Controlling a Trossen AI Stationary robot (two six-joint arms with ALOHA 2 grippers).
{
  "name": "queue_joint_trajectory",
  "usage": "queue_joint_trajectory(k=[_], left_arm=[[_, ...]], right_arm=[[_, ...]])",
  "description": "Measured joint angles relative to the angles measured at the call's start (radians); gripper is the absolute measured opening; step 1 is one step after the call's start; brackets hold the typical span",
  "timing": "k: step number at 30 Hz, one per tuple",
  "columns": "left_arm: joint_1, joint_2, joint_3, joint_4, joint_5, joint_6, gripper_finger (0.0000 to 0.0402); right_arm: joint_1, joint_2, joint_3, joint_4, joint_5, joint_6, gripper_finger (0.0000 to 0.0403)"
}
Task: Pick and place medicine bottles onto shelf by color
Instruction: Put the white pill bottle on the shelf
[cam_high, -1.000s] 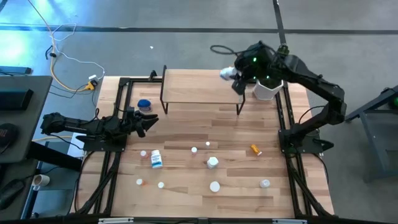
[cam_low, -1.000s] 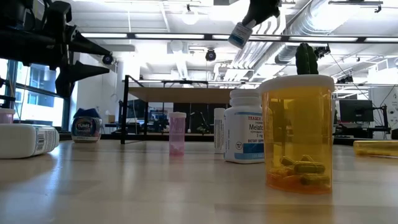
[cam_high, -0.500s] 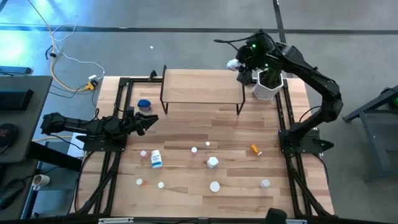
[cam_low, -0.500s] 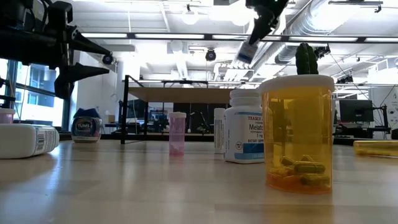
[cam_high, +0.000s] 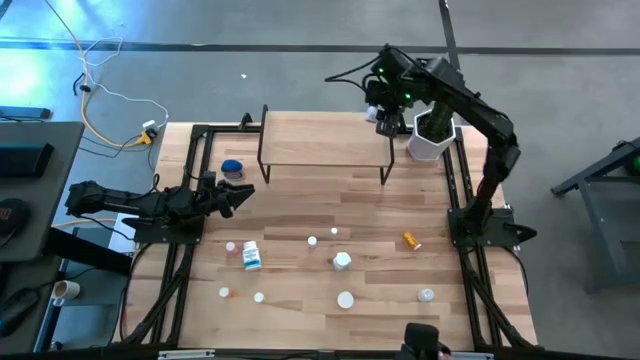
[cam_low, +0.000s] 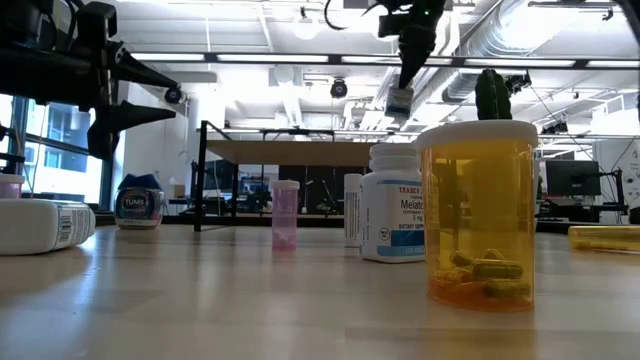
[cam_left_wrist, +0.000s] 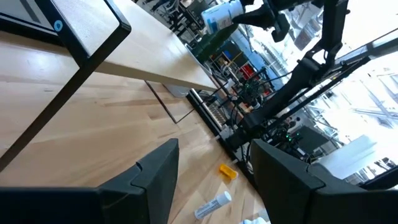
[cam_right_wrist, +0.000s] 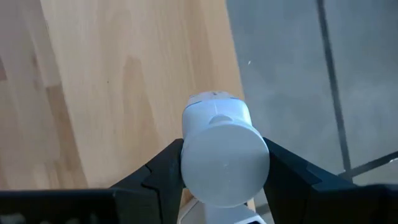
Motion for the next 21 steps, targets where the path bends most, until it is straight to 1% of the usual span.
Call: queue_joint_trajectory(k=[5, 10, 17, 21], left_arm=[[0.0, 0.0, 0.0, 0.0, 0.0, 0.0, 0.0188], [0.0, 0.0, 0.0, 0.0, 0.0, 0.0, 0.0188], [0.0, 0.0, 0.0, 0.0, 0.0, 0.0, 0.0188], [0.0, 0.0, 0.0, 0.0, 0.0, 0.0, 0.0188]], right_arm=[[0.0, 0.068, 0.082, -0.069, -0.022, -0.008, 0.0165], [-0.016, 0.103, 0.082, -0.093, -0.078, -0.007, 0.0165], [-0.052, 0.14, 0.08, -0.102, -0.09, 0.0, 0.0165], [-0.075, 0.157, 0.08, -0.092, -0.135, 0.0, 0.0165]])
